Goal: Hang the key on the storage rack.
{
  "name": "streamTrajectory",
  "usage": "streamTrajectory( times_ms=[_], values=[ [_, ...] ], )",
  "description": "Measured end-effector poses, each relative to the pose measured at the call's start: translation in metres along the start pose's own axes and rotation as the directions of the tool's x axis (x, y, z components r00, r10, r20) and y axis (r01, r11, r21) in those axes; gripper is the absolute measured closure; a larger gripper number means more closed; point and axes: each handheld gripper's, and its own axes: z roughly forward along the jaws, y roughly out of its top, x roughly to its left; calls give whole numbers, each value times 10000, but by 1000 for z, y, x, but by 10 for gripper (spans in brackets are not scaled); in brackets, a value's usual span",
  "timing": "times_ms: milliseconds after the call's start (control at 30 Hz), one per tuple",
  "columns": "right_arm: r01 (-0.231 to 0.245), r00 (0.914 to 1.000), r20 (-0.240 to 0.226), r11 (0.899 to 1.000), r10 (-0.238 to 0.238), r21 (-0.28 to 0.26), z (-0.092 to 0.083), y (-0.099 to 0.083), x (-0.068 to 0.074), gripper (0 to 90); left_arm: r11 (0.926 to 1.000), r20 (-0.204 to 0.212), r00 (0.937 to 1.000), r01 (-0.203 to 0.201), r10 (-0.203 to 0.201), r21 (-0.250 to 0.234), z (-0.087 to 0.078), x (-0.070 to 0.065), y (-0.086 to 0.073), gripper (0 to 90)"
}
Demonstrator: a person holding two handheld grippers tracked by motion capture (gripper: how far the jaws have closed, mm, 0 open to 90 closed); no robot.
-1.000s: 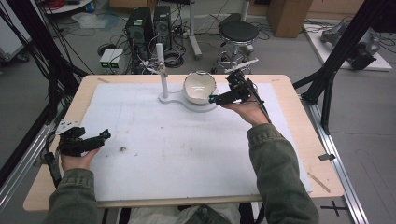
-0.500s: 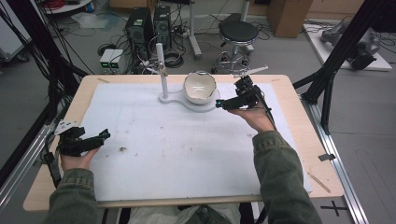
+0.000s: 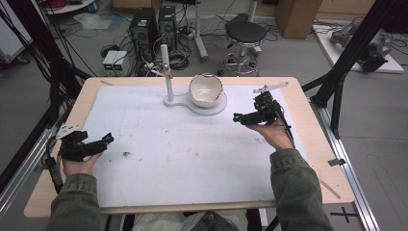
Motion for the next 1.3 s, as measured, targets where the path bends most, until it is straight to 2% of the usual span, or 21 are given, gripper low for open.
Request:
streamTrajectory(
  times_ms=[200, 267, 433, 633, 833, 967, 1000, 1100, 1133, 1300],
  values=[
    [-153, 9995, 262, 9998, 156, -123, -6, -15, -7, 6, 10000, 15, 10000, 23, -23, 3, 0, 0, 0, 25],
    [-269, 9985, 459, 9988, 288, -412, -9, -24, -10, 6, 10000, 15, 10000, 30, -30, 15, 0, 0, 0, 25],
    [-345, 9981, 488, 9984, 366, -440, -11, -34, -11, 6, 10000, 25, 10000, 23, -23, 36, -1, 0, 0, 25],
    [-409, 9962, 747, 9981, 443, -458, -12, -51, -14, 6, 10000, 70, 9999, 89, -89, -21, -2, 0, 0, 25],
    [-591, 9933, 952, 9956, 659, -732, -14, -69, -19, 6, 10000, 36, 10000, 71, -71, 17, -2, 0, 0, 25],
    [-747, 9896, 1167, 9938, 840, -819, -14, -80, -22, 6, 10000, -14, 10000, 79, -79, -11, -2, 0, 0, 25],
    [-766, 9862, 1385, 9915, 909, -1047, -15, -86, -24, 6, 10000, -19, 10000, 89, -89, -12, -2, 0, 0, 25],
    [-745, 9828, 1587, 9894, 940, -1245, -17, -90, -25, 6, 10000, -19, 10000, 97, -97, 8, -2, 0, 0, 25],
    [-837, 9788, 1739, 9863, 1081, -1421, -18, -93, -26, 6, 10000, -14, 10000, 97, -97, 15, -2, 0, 0, 25],
    [-984, 9742, 1873, 9837, 1261, -1504, -19, -99, -29, 6, 9999, -12, 9999, 104, -104, 15, -2, 0, 0, 25]
  ],
)
